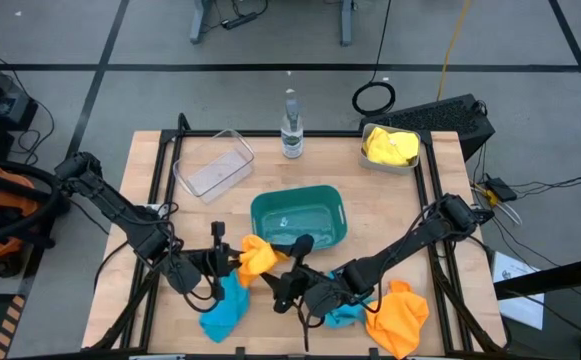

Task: Sort microfiber towel by color & place in baskets
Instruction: Put the top orange towel into the green bin

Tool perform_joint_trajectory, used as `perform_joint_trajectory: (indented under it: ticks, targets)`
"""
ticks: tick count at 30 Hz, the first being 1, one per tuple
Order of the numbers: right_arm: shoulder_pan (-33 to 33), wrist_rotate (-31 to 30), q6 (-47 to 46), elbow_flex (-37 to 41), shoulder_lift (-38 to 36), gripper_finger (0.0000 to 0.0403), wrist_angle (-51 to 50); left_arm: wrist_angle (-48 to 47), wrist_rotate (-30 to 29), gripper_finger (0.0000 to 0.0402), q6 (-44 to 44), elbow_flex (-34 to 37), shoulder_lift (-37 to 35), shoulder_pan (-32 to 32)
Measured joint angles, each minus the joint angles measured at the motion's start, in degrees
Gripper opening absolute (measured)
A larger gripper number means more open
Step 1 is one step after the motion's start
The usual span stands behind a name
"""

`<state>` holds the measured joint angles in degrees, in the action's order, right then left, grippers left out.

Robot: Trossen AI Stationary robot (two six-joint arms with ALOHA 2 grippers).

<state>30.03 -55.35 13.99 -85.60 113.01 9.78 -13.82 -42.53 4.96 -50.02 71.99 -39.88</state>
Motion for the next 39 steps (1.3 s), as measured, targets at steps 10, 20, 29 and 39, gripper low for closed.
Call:
perform_joint_trajectory:
  ticks: [10, 20, 29, 39]
  targets:
    - [-1.1, 2.1, -3.4, 0.0, 0.0, 0.034, -1.8, 3.9, 0.7, 0.0038, -8.7, 0.0, 0.0, 0.0]
    - [-2.2, 10.4, -8.1, 0.0, 0.0, 0.0338, -3.8, 7.0, 5.1, 0.0038, -16.3, 0.0, 0.0, 0.0]
    - [-2.3, 13.7, -8.3, 0.0, 0.0, 0.0252, -3.7, 6.8, 5.2, 0.0038, -16.0, 0.0, 0.0, 0.0]
    - [-2.3, 16.4, -4.4, 0.0, 0.0, 0.012, -1.9, 4.5, 6.4, 0.0051, -11.5, 0.0, 0.0, 0.1]
